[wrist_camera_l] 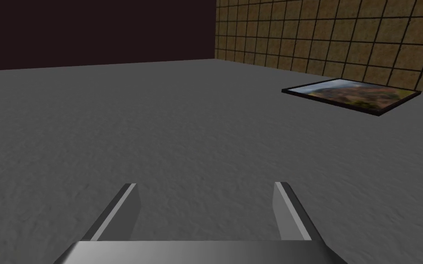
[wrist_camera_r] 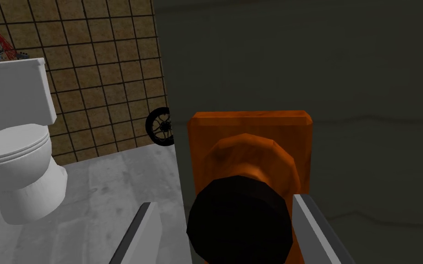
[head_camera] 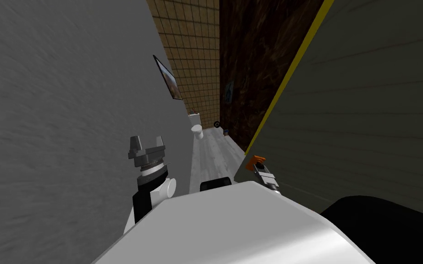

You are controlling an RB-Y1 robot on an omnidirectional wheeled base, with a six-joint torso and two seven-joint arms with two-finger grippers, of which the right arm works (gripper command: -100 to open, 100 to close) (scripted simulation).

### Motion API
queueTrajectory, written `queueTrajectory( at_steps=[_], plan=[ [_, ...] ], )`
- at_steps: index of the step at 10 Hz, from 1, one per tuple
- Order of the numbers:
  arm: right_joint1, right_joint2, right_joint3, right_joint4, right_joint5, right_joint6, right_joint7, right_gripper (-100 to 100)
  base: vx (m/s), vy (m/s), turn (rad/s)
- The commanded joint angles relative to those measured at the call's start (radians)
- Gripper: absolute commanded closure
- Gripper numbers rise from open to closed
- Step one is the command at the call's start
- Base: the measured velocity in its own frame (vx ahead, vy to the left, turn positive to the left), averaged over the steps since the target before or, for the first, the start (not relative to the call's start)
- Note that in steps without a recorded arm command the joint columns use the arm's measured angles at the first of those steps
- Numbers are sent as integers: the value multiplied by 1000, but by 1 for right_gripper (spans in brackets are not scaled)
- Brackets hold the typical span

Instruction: Pull the door open

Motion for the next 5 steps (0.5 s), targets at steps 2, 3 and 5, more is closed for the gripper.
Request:
queueTrajectory(
  at_steps=[2,3,5],
  plan=[
    [26,13,20,-4,10,-12,-3,100,-188,73,192],
    [32,15,20,-4,12,-19,-4,100,-197,32,33],
    [43,19,21,-5,15,-30,-5,100,-224,-8,7]
  ],
)
